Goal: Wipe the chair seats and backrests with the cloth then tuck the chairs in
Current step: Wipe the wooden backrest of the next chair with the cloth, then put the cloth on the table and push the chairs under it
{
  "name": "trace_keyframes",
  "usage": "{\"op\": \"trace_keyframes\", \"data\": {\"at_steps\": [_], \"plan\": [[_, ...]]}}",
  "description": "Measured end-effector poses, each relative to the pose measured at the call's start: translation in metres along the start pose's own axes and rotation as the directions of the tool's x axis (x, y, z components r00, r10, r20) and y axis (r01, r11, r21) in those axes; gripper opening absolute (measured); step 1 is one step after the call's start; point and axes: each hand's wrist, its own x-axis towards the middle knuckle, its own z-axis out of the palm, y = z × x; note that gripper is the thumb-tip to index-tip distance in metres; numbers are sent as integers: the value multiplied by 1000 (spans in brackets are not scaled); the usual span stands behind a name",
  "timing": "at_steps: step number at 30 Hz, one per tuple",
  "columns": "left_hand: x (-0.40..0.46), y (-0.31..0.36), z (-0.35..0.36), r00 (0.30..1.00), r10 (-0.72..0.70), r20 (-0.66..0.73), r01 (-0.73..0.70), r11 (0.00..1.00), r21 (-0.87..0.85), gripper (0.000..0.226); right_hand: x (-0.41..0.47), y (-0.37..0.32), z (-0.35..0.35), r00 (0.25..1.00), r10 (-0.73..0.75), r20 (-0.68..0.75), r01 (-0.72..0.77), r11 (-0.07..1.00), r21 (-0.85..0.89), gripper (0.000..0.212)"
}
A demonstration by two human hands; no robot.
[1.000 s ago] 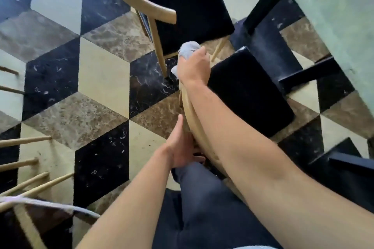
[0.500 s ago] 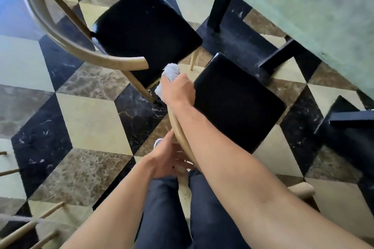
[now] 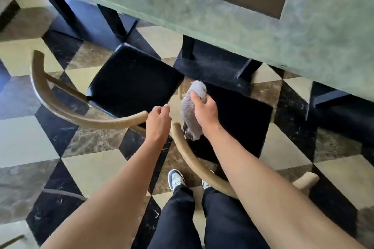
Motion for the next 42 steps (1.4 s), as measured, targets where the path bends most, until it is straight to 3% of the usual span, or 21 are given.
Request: {"op": "trace_keyframes", "data": {"at_steps": [4, 8, 10, 12, 14, 17, 20, 23, 26, 32, 35, 38, 42], "plan": [[-8, 51, 21, 959, 119, 258, -96, 990, -99, 28, -5, -22, -29, 1000, -24, -5, 24, 988, 149, 36], [-22, 93, 36, 832, 117, 542, -37, 987, -156, 24, -11, -43, -59, 999, -5, 41, -10, 935, 356, 31], [-34, 108, 41, 777, 149, 612, -51, 983, -175, 16, -16, -58, -76, 1000, 2, 27, -14, 879, 476, 40], [-41, 117, 45, 735, 204, 647, -152, 979, -136, 12, -18, -71, -87, 999, 15, 49, -40, 818, 574, 40], [-49, 131, 48, 726, 294, 621, -316, 945, -78, 27, -24, -86, -100, 997, 10, 79, -56, 794, 606, 39], [-61, 157, 46, 747, 484, 455, -545, 839, 1, 19, -31, -106, -115, 992, -89, 88, 28, 843, 537, 22], [-61, 178, 34, 727, 605, 325, -675, 717, 175, 22, -26, -122, -129, 959, -280, 41, 248, 903, 351, 3], [-60, 198, 13, 660, 707, 255, -751, 615, 240, 33, -23, -147, -132, 898, -428, 101, 398, 890, 224, 15], [-43, 218, -11, 647, 726, 233, -760, 593, 265, 35, -21, -174, -122, 833, -534, 142, 518, 844, 137, 30], [46, 253, -55, 618, 763, 192, -772, 542, 332, 45, 15, -224, -82, 751, -602, 270, 607, 791, 75, 36], [96, 265, -72, 653, 716, 246, -754, 584, 301, 48, 39, -238, -52, 767, -543, 342, 585, 811, -25, 35], [150, 277, -93, 667, 622, 411, -739, 621, 260, 48, 65, -249, -17, 797, -515, 317, 572, 812, -118, 32], [210, 282, -120, 656, 375, 655, -724, 558, 406, 50, 98, -254, 27, 810, -531, 249, 582, 783, -222, 25]]}}
